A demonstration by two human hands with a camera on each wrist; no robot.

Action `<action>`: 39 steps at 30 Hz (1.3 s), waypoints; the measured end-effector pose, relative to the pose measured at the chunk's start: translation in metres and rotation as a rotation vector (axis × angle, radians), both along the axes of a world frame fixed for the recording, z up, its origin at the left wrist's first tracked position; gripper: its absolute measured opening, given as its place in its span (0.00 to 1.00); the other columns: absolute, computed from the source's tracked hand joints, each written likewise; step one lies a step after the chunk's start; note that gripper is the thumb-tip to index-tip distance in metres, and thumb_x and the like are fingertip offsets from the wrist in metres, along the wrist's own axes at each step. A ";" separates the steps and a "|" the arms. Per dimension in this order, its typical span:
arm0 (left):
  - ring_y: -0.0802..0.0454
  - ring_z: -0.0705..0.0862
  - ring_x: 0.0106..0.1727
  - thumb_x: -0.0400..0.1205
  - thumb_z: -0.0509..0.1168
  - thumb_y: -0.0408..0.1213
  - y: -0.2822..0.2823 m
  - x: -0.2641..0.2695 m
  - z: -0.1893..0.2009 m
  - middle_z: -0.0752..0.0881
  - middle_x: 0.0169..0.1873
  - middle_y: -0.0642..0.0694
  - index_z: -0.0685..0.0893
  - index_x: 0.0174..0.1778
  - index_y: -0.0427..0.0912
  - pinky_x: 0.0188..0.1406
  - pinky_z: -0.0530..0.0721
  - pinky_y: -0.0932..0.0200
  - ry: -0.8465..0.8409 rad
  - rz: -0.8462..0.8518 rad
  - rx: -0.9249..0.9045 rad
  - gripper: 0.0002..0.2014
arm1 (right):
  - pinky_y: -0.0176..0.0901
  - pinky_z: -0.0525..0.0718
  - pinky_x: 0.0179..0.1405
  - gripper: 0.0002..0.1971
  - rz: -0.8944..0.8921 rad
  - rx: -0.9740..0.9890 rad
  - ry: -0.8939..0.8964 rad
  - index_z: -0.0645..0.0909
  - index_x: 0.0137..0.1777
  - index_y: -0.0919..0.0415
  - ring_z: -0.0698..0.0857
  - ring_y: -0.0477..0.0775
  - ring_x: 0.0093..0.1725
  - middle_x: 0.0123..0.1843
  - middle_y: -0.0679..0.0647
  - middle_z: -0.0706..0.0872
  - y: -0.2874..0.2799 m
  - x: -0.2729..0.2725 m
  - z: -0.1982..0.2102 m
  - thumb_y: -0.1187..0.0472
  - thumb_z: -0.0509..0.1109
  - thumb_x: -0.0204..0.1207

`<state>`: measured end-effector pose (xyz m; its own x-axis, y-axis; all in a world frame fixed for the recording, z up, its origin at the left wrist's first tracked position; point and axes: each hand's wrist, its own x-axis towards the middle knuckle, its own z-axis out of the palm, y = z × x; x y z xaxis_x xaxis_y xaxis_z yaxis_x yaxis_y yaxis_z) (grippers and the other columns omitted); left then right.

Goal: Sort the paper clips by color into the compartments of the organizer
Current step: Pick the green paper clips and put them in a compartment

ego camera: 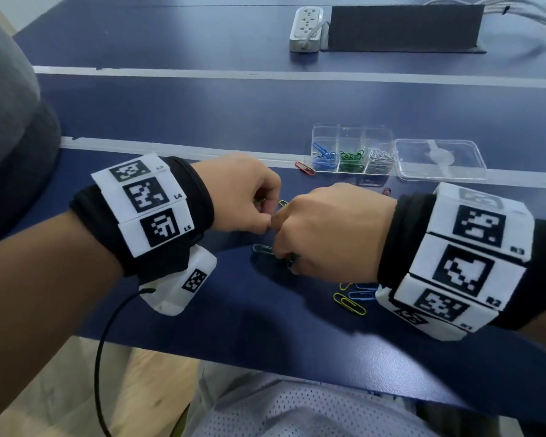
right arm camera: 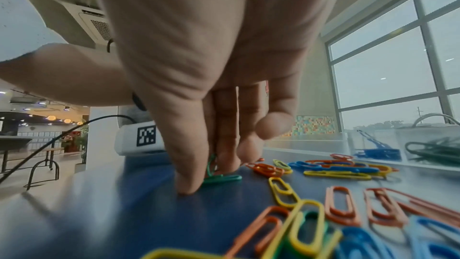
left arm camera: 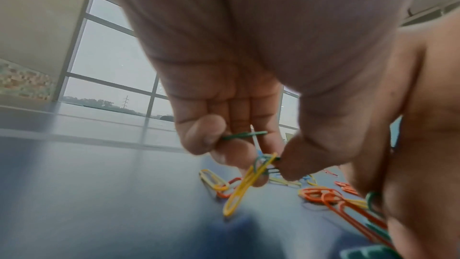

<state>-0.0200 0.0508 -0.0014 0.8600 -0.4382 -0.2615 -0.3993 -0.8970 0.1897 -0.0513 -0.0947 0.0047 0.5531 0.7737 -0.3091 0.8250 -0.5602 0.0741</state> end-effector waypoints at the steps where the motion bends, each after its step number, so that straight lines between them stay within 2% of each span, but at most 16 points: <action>1: 0.60 0.73 0.25 0.69 0.70 0.40 0.001 0.000 0.001 0.76 0.22 0.55 0.73 0.25 0.51 0.25 0.68 0.67 0.003 0.007 -0.010 0.12 | 0.47 0.74 0.36 0.09 -0.003 -0.011 -0.007 0.81 0.52 0.53 0.83 0.64 0.54 0.58 0.53 0.82 0.001 0.001 0.000 0.54 0.64 0.75; 4: 0.62 0.76 0.26 0.71 0.68 0.36 0.005 -0.002 0.001 0.81 0.24 0.56 0.78 0.33 0.52 0.26 0.69 0.71 0.030 0.024 -0.068 0.07 | 0.46 0.72 0.36 0.09 -0.001 -0.031 -0.018 0.81 0.50 0.54 0.84 0.64 0.54 0.57 0.53 0.83 0.001 0.002 -0.001 0.52 0.65 0.75; 7: 0.66 0.78 0.28 0.73 0.65 0.33 0.009 -0.003 -0.001 0.85 0.28 0.55 0.81 0.45 0.56 0.29 0.70 0.74 0.079 0.041 -0.132 0.11 | 0.47 0.73 0.36 0.10 -0.010 -0.024 -0.031 0.81 0.50 0.54 0.84 0.64 0.55 0.57 0.53 0.83 -0.003 0.003 -0.002 0.53 0.60 0.76; 9: 0.65 0.77 0.27 0.74 0.63 0.33 0.009 -0.005 0.000 0.86 0.30 0.56 0.80 0.42 0.59 0.31 0.73 0.70 0.087 0.031 -0.111 0.12 | 0.48 0.79 0.39 0.11 -0.025 0.001 -0.030 0.82 0.50 0.54 0.84 0.64 0.54 0.57 0.54 0.84 -0.006 0.003 -0.002 0.54 0.59 0.76; 12: 0.66 0.76 0.26 0.74 0.62 0.34 0.008 -0.007 0.000 0.83 0.26 0.59 0.81 0.37 0.58 0.30 0.72 0.69 0.068 0.023 -0.095 0.11 | 0.53 0.85 0.45 0.12 -0.078 0.105 0.000 0.82 0.49 0.52 0.85 0.65 0.51 0.52 0.55 0.85 -0.011 0.006 0.001 0.54 0.58 0.74; 16: 0.73 0.78 0.29 0.76 0.62 0.33 0.008 -0.006 0.002 0.85 0.30 0.59 0.80 0.37 0.58 0.30 0.72 0.72 0.066 0.034 -0.120 0.12 | 0.52 0.86 0.43 0.13 -0.168 0.253 0.080 0.86 0.43 0.51 0.85 0.62 0.42 0.40 0.54 0.87 -0.018 0.015 0.005 0.52 0.60 0.69; 20: 0.78 0.77 0.26 0.75 0.64 0.31 0.008 -0.004 0.005 0.89 0.33 0.55 0.81 0.37 0.57 0.33 0.73 0.69 0.068 0.060 -0.132 0.12 | 0.48 0.86 0.43 0.08 -0.302 0.390 0.134 0.87 0.37 0.53 0.81 0.53 0.33 0.29 0.49 0.85 -0.028 0.019 0.007 0.56 0.66 0.67; 21: 0.78 0.77 0.26 0.75 0.65 0.31 0.009 -0.004 0.005 0.89 0.33 0.55 0.81 0.37 0.57 0.34 0.74 0.68 0.064 0.063 -0.115 0.12 | 0.46 0.86 0.43 0.07 -0.336 0.410 0.149 0.87 0.36 0.52 0.80 0.51 0.31 0.27 0.47 0.84 -0.030 0.018 0.007 0.56 0.67 0.66; 23: 0.72 0.79 0.28 0.75 0.66 0.33 0.009 -0.004 0.007 0.89 0.32 0.58 0.81 0.36 0.58 0.37 0.76 0.64 0.036 0.071 -0.052 0.11 | 0.41 0.85 0.41 0.05 -0.373 0.430 0.170 0.86 0.33 0.51 0.79 0.45 0.27 0.24 0.45 0.81 -0.031 0.017 0.008 0.57 0.68 0.64; 27: 0.58 0.81 0.38 0.74 0.65 0.36 0.007 -0.005 0.008 0.85 0.29 0.64 0.81 0.36 0.62 0.37 0.74 0.62 -0.055 0.088 0.063 0.11 | 0.31 0.75 0.33 0.02 -0.383 0.418 0.197 0.79 0.31 0.48 0.75 0.39 0.24 0.22 0.42 0.76 -0.029 0.012 0.008 0.57 0.69 0.62; 29: 0.58 0.80 0.38 0.75 0.64 0.37 0.005 -0.007 0.008 0.87 0.32 0.64 0.82 0.41 0.63 0.42 0.79 0.60 -0.055 0.065 0.064 0.11 | 0.31 0.74 0.33 0.03 -0.391 0.417 0.201 0.83 0.35 0.49 0.75 0.40 0.24 0.21 0.42 0.76 -0.028 0.012 0.007 0.57 0.68 0.63; 30: 0.63 0.79 0.35 0.76 0.63 0.38 0.004 -0.008 0.008 0.88 0.34 0.62 0.83 0.45 0.62 0.44 0.80 0.59 -0.042 0.046 0.048 0.12 | 0.31 0.74 0.33 0.06 -0.403 0.425 0.206 0.85 0.39 0.49 0.76 0.39 0.24 0.19 0.42 0.76 -0.028 0.013 0.007 0.56 0.68 0.63; 32: 0.70 0.78 0.30 0.79 0.60 0.37 0.002 -0.010 0.007 0.90 0.36 0.56 0.83 0.50 0.59 0.41 0.78 0.63 -0.003 0.002 -0.014 0.12 | 0.29 0.73 0.31 0.11 -0.428 0.442 0.216 0.87 0.43 0.47 0.77 0.34 0.25 0.17 0.40 0.77 -0.029 0.015 0.006 0.56 0.68 0.62; 35: 0.80 0.76 0.27 0.79 0.59 0.32 -0.001 -0.011 0.005 0.89 0.34 0.52 0.86 0.50 0.54 0.30 0.70 0.76 0.017 -0.028 -0.079 0.14 | 0.32 0.77 0.35 0.13 -0.450 0.435 0.212 0.89 0.45 0.43 0.76 0.35 0.23 0.18 0.41 0.78 -0.031 0.017 0.007 0.55 0.67 0.63; 37: 0.81 0.76 0.26 0.79 0.59 0.30 -0.001 -0.010 0.006 0.89 0.34 0.53 0.87 0.48 0.52 0.28 0.69 0.79 0.026 -0.005 -0.120 0.14 | 0.32 0.79 0.35 0.14 -0.475 0.457 0.230 0.90 0.44 0.43 0.77 0.35 0.23 0.22 0.43 0.82 -0.033 0.017 0.007 0.55 0.67 0.62; 39: 0.79 0.76 0.24 0.79 0.61 0.30 0.001 -0.009 0.007 0.88 0.31 0.54 0.87 0.47 0.52 0.27 0.69 0.82 0.038 0.013 -0.162 0.13 | 0.24 0.77 0.30 0.13 -0.507 0.498 0.271 0.90 0.42 0.44 0.78 0.37 0.22 0.23 0.46 0.85 -0.034 0.016 0.007 0.57 0.67 0.62</action>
